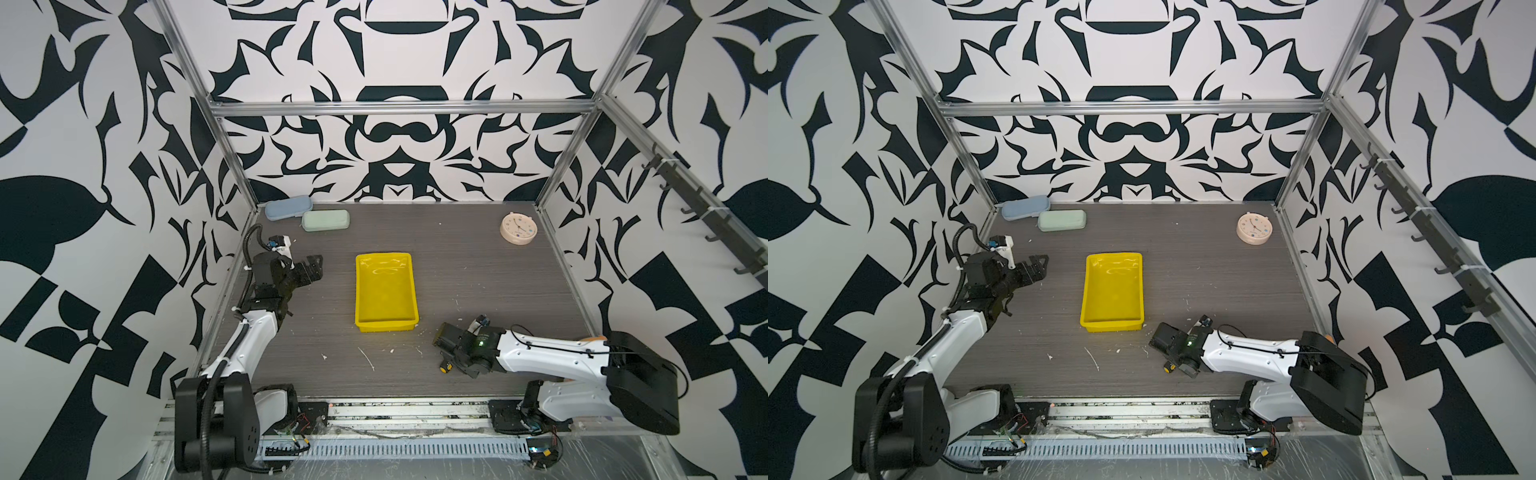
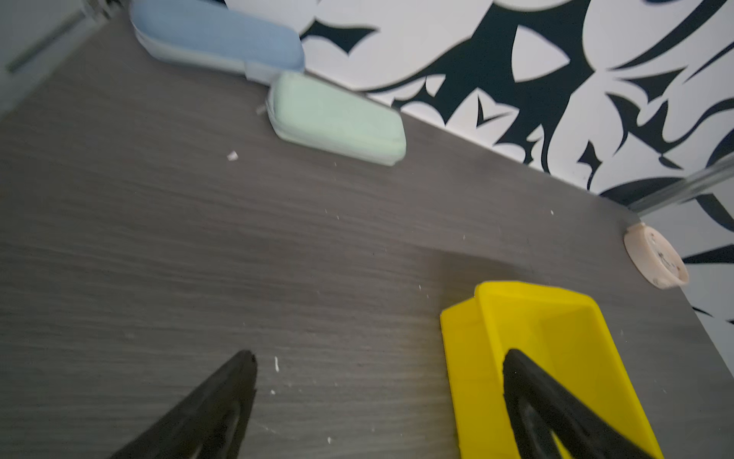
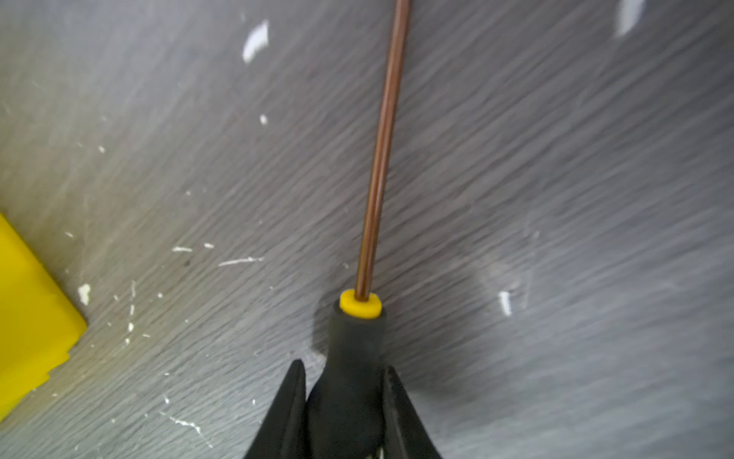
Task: Put the screwdriver in the bin
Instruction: Pick up the screwdriver from the bottom-center of the table.
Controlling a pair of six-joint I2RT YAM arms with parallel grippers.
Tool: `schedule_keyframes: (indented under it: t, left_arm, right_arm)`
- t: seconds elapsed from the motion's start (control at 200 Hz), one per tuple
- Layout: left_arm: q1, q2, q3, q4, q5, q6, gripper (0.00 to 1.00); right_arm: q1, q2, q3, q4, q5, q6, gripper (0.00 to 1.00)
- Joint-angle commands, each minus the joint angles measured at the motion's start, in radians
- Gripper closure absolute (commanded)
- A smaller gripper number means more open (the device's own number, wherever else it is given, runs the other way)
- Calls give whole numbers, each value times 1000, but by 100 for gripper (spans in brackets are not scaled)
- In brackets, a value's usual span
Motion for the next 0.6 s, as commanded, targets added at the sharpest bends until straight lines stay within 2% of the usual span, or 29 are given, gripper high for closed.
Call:
schedule_keyframes:
  t: [0.0, 0.17, 0.29, 0.48, 0.595]
  left_arm:
    - [-2, 56, 69, -66, 116, -19, 1]
    - [-2, 103, 84, -65, 186, -17, 1]
    - [-2, 91, 77, -62, 180, -19, 1]
    - [-2, 74, 67, -56, 185, -25, 1]
    - [-2, 74, 56, -41, 224, -25, 1]
  right_arm:
    - [4, -51, 98, -125, 133, -27, 75]
    - [4, -96, 213, -221, 308, -99, 77]
    - [2, -53, 318, -186, 402, -232, 76]
    - [1, 204, 615, -107, 440, -513, 76]
    - [-15, 407, 830, -107, 367, -627, 76]
